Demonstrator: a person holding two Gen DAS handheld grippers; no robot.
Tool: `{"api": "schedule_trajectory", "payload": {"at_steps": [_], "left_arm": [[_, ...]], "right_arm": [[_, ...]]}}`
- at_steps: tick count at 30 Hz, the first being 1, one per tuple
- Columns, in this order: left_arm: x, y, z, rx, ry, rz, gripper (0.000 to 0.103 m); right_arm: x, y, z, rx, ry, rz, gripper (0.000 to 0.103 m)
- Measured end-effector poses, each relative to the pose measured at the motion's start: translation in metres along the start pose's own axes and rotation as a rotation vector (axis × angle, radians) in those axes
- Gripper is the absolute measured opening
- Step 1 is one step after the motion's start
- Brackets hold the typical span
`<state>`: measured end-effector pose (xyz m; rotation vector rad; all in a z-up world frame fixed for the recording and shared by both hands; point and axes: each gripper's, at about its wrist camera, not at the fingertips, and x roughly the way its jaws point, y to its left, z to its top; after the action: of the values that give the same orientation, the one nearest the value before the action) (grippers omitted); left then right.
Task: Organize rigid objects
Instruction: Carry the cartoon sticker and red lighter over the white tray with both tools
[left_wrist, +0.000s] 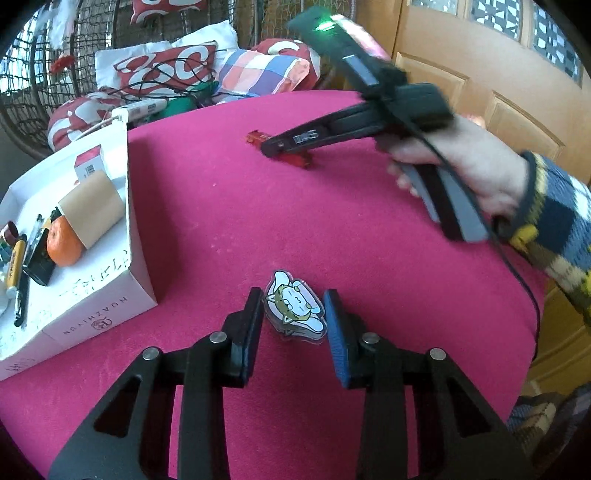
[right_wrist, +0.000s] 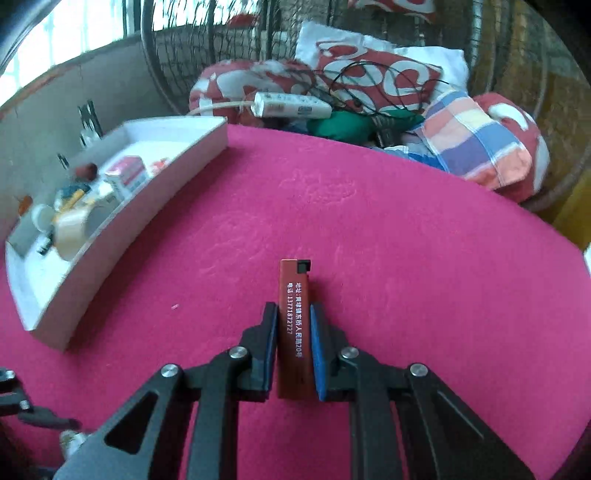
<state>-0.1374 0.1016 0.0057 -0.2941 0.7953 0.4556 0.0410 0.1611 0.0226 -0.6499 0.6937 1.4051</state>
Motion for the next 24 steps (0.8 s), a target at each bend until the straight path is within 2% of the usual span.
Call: {"api": "schedule_trajectory", "payload": {"at_steps": [9, 13, 24], "left_arm": [[-0.034, -0.006, 0.014, 0.000, -0.101, 0.004, 0.032], [-0.050, -0.004, 0.020, -0.013, -0.154, 0.020, 0.032], [-0.096, 0.009, 0.028, -0.070, -0.291, 0.086, 0.032]], "right_arm": [[-0.091, 0.006, -0.025, 0.110, -0.239, 0.040, 0.015], [-0.126, 0.016, -0.033, 0.153, -0.338, 0.087, 0.015], [-0.152, 0.048, -0.038, 0.116, -0.423, 0.126, 0.015]]}}
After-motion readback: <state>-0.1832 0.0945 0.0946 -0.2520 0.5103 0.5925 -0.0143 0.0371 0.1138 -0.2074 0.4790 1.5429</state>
